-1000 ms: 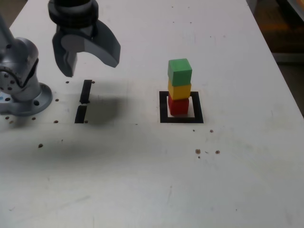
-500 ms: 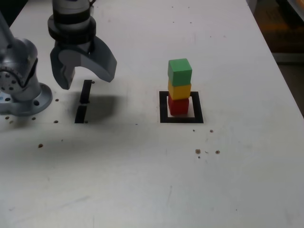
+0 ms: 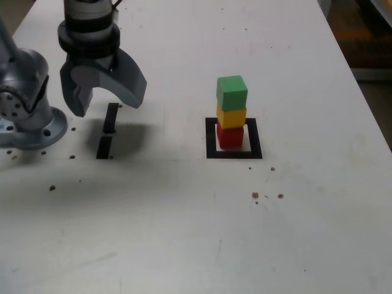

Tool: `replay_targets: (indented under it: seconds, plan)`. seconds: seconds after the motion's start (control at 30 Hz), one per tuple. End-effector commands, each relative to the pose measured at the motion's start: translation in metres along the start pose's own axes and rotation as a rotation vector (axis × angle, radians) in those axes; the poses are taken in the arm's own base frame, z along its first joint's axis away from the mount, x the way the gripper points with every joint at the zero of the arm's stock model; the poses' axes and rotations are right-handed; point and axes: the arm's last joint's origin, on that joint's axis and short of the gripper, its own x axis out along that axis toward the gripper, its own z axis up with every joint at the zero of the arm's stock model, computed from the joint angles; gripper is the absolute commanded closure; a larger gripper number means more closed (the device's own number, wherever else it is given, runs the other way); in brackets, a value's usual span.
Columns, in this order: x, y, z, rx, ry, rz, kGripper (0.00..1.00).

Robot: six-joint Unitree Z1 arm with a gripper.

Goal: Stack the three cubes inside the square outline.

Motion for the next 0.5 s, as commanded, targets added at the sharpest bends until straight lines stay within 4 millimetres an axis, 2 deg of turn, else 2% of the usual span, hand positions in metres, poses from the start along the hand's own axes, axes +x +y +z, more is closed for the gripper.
replay_targets:
  seconds: [0.0,0.47]
  plan:
    - [-0.0001,0.0001,-0.0005,-0.002,-0.006,-0.005,0.01]
    - [0.0002,0.0004,0.0006,-0.003,-0.004,-0.004,0.01]
